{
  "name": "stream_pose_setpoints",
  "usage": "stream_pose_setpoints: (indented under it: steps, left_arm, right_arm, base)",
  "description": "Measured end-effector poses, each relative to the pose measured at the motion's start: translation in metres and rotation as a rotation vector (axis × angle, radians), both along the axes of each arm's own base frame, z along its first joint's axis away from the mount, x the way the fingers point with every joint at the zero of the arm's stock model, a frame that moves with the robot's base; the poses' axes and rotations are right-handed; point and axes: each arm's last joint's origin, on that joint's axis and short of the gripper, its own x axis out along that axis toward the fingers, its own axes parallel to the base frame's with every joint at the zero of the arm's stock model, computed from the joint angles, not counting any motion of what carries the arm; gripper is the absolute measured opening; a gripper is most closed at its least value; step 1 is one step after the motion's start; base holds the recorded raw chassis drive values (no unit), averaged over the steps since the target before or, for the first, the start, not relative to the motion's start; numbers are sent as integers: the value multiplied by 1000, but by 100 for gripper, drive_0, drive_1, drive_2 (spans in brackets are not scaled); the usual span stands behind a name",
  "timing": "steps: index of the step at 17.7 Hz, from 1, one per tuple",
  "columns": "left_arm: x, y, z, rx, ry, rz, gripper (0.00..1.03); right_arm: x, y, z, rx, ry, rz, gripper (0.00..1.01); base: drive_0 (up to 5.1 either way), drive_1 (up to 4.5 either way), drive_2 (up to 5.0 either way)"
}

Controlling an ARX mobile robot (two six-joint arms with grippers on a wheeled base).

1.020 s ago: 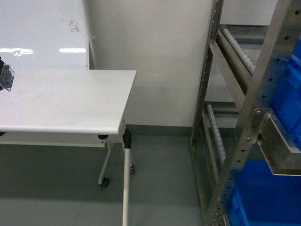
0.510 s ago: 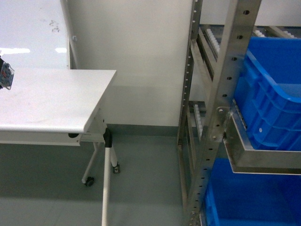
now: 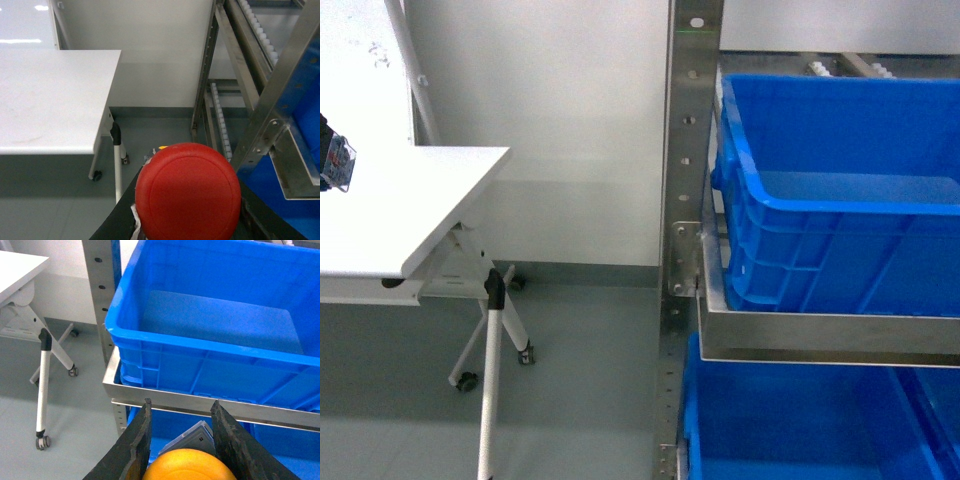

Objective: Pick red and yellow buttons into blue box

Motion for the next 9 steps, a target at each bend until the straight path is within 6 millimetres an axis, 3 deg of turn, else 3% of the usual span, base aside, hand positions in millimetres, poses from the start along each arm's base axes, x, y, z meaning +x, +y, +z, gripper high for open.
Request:
stream_pose_setpoints:
  steps: [9]
  left_arm:
    - [0, 0, 1, -1, -5, 0, 31]
  right_arm:
    - [0, 0, 0, 0, -1, 0, 32]
  base:
    - [503, -233, -233]
